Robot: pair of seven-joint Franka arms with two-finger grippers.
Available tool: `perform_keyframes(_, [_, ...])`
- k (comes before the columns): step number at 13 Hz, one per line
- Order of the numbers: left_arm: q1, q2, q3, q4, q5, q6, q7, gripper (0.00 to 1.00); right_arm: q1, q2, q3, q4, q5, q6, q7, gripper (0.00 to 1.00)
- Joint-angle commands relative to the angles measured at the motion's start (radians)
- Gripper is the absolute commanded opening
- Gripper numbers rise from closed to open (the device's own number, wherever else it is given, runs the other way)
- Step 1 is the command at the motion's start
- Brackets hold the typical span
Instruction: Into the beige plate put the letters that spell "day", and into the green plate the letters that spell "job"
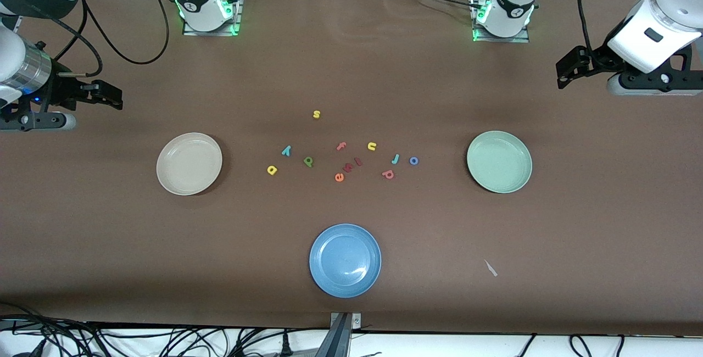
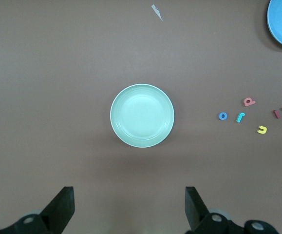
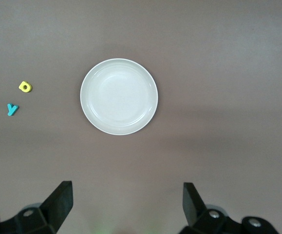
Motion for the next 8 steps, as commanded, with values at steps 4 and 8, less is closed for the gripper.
perform_keyframes(4, [0.001, -0.009, 0.0, -0.012, 0.008, 0.008, -0.017, 1.0, 0.001, -0.004, 0.001, 0.001, -0.001, -0.011, 0.005, 1.0])
perform_keyframes(8, [0.004, 0.025, 0.003, 0.009, -0.002, 0.009, -0.005, 1.0, 0.003, -0.004, 0.001, 0.001, -0.001, -0.011, 0.003, 1.0])
